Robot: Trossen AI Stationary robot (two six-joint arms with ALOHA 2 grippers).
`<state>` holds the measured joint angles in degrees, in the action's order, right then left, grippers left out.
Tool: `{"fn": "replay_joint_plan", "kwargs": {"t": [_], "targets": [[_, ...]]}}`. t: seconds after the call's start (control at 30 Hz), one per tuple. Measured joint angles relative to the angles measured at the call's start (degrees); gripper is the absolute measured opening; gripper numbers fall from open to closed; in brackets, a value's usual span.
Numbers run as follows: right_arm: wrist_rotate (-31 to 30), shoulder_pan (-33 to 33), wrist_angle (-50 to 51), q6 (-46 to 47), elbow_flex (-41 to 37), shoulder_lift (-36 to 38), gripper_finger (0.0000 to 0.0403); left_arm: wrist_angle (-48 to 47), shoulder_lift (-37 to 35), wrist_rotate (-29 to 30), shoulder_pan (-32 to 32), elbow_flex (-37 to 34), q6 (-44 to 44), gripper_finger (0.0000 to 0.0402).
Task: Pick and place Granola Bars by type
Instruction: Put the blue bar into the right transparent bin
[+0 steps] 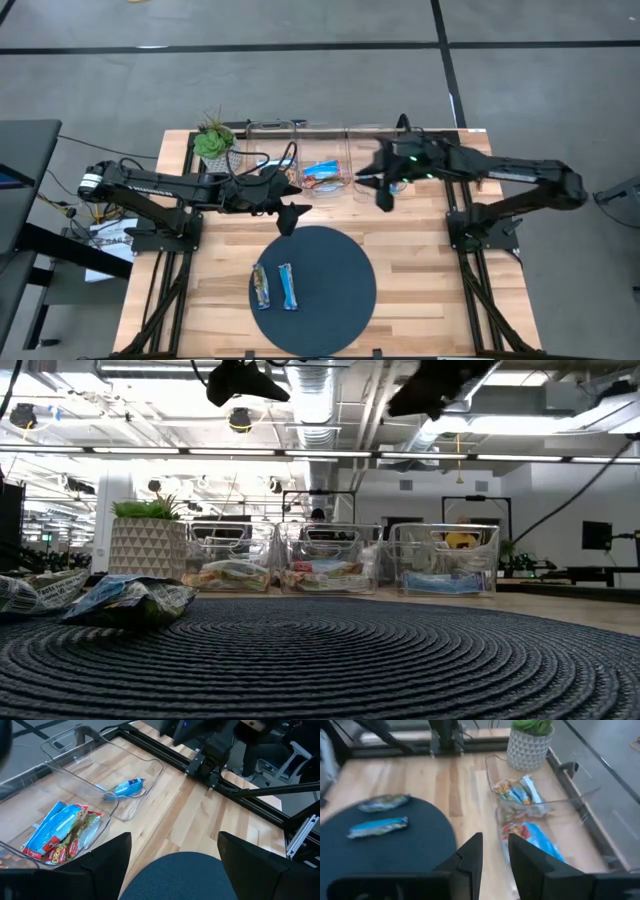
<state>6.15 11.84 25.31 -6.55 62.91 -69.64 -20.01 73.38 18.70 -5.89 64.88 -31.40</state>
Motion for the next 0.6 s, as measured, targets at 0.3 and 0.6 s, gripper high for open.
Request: {"fn": "replay_joint_plan", "kwargs": {"t": [0.3,0.6], "targets": [[-0.08,-1.91,-6.49,14.85,-15.95,19.14,0.0087,0.00,0.00,0.00,-0.01,0.00,0.17,0.0290],[-4.63,-2.36,-8.06,20.36,-25.30,34.64,0.0087,-0.04,0.00,-0.02,-0.02,0.00,0.15,0.0290]]}}
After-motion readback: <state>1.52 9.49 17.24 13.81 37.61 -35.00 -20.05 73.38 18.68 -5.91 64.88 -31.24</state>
